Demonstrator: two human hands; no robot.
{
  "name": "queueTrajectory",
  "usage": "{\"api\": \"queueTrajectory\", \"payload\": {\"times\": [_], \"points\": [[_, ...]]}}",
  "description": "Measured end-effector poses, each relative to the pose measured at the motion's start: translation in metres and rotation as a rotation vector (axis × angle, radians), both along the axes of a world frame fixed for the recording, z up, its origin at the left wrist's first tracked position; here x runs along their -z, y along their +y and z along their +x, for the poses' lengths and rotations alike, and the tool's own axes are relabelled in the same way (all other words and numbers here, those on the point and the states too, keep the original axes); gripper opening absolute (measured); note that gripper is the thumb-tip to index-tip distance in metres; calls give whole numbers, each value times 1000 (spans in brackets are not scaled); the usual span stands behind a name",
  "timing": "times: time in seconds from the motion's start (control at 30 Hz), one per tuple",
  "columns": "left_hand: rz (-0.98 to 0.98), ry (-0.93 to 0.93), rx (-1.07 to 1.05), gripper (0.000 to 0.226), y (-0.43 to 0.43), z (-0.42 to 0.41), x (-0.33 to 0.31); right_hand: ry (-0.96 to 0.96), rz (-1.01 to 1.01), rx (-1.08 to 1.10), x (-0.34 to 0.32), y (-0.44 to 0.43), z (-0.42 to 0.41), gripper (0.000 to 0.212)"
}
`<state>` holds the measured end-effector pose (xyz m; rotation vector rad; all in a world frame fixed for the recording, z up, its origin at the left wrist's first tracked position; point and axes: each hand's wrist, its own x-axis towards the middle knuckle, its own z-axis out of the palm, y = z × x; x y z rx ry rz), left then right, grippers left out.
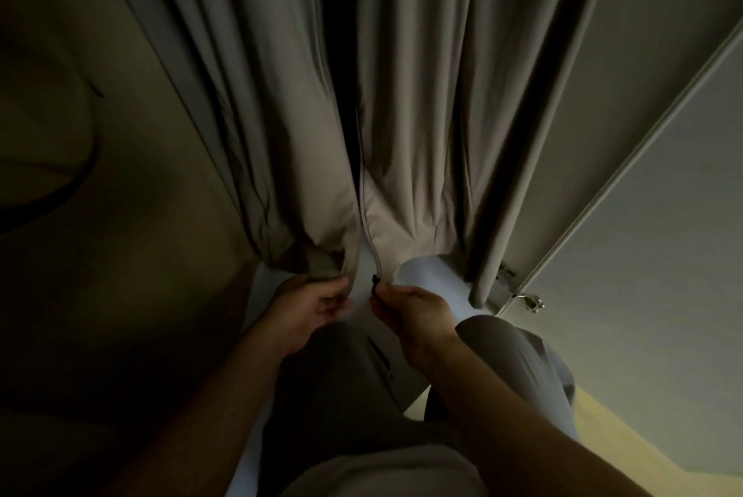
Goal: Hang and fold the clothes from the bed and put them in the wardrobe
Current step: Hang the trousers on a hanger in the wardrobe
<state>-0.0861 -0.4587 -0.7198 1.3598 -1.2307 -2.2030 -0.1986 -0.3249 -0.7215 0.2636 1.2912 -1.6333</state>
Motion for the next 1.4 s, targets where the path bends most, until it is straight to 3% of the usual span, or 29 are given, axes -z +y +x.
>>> {"api": "queueTrajectory", "payload": {"times": [0.13,0.3,0.47,0.8,1.13,1.4], "points": [[-101,-12,-113,9,4,-6,-8,9,-37,-47,-15,2,-1,14],[-275,41,-23,4,13,-9,-14,-60,-86,-115,-26,6,2,17],[-273,169,-44,3,17,-14,-23,-150,-138,-130,-31,7,2,19],[-487,-16,-84,15,27,-12,-25,-128,-96,-107,-34,4,3,30],[-484,1,-170,9,27,-12,-18,-76,-85,-80,-32,-3,10,32],[-756,-210,34,14,17,-5,-7,-50,-16,-43,-30,-8,13,31]]}}
